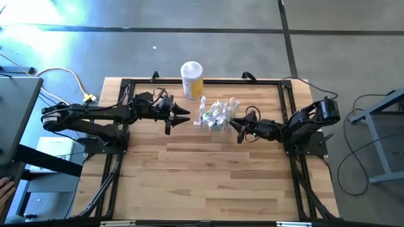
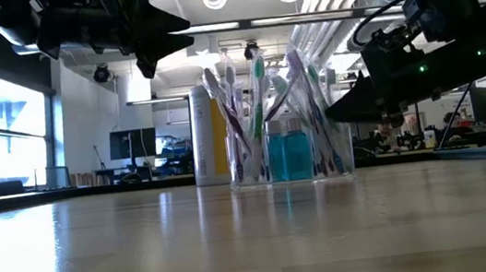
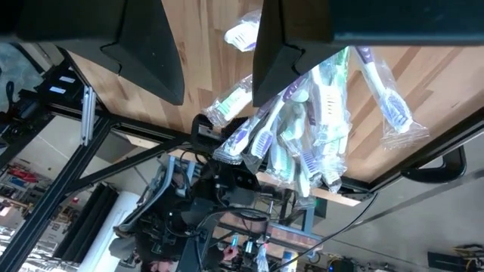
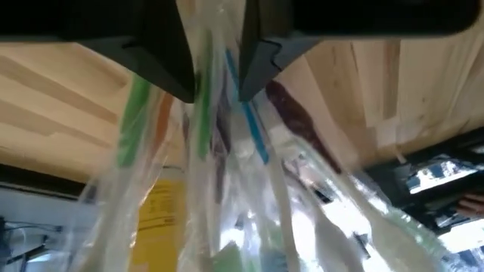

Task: Pick & Place toothbrushing station
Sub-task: Return to Home Position

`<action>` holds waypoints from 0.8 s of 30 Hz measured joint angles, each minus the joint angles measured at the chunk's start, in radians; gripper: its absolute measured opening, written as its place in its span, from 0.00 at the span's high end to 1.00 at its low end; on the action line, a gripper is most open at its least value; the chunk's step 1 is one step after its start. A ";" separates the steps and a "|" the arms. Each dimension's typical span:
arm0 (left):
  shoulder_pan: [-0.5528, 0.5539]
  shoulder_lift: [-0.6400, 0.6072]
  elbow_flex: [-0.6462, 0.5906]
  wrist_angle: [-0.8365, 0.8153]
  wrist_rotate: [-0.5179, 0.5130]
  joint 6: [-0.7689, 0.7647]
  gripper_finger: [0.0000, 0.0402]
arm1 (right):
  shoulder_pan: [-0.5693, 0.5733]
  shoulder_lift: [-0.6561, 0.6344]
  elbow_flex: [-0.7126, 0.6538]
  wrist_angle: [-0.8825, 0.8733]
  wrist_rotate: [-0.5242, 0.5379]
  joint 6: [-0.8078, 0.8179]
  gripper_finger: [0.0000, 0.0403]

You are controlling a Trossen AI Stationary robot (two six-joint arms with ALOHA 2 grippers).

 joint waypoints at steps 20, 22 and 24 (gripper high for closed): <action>0.000 -0.031 -0.001 -0.122 -0.033 -0.063 0.66 | 0.155 -0.468 0.000 -0.489 -0.013 -0.004 0.88; 0.000 -0.054 -0.001 -0.161 -0.063 -0.034 0.72 | 0.188 -0.536 0.000 -0.601 -0.013 0.009 0.93; 0.000 -0.082 -0.001 -0.207 -0.075 -0.019 0.80 | 0.222 -0.599 0.000 -0.687 -0.003 0.025 0.97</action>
